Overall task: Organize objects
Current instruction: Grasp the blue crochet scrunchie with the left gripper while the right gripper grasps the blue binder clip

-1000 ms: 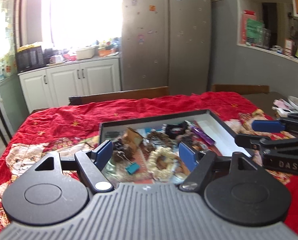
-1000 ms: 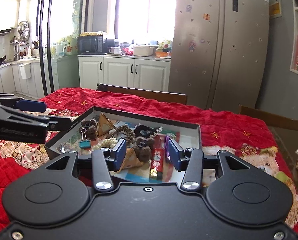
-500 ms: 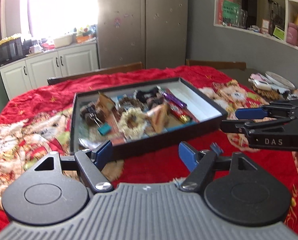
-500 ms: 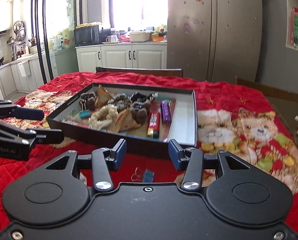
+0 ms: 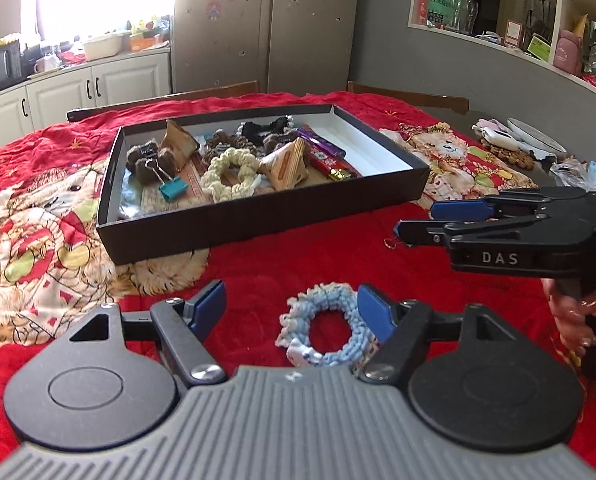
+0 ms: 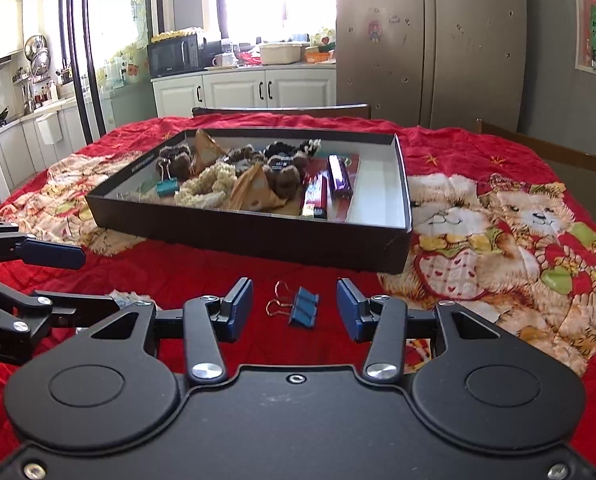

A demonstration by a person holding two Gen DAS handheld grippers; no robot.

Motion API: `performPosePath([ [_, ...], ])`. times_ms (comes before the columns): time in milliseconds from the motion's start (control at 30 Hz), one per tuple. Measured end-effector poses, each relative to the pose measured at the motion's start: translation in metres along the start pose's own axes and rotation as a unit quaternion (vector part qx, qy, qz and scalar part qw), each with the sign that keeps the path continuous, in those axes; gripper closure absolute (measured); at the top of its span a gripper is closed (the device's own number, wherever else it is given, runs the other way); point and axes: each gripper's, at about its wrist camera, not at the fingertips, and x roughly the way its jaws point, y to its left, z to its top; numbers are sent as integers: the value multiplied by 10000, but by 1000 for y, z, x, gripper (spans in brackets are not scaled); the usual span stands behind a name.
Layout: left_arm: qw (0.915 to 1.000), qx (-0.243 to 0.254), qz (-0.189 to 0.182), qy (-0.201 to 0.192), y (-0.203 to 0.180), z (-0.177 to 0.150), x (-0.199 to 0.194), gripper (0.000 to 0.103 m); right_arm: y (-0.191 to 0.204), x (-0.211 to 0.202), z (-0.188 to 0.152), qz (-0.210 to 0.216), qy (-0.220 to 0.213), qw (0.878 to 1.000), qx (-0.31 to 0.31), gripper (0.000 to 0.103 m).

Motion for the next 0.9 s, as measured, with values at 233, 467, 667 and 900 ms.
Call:
performPosePath([
  [233, 9998, -67, -129, 96, 2, -5, 4, 30, 2, 11, -8, -69, 123, 9999, -85, 60],
  [467, 9996, -94, -196, 186, 1, -9, 11, 38, 0, 17, -8, -124, 134, 9998, -47, 60],
  [667, 9995, -101, -97, 291, 1, -13, 17, 45, -1, 22, -8, -155, 174, 9997, -34, 62],
  [900, 9996, 9, 15, 276, -2, -13, 17, 66, -1, 25, -9, -156, 217, 9996, -35, 70],
])
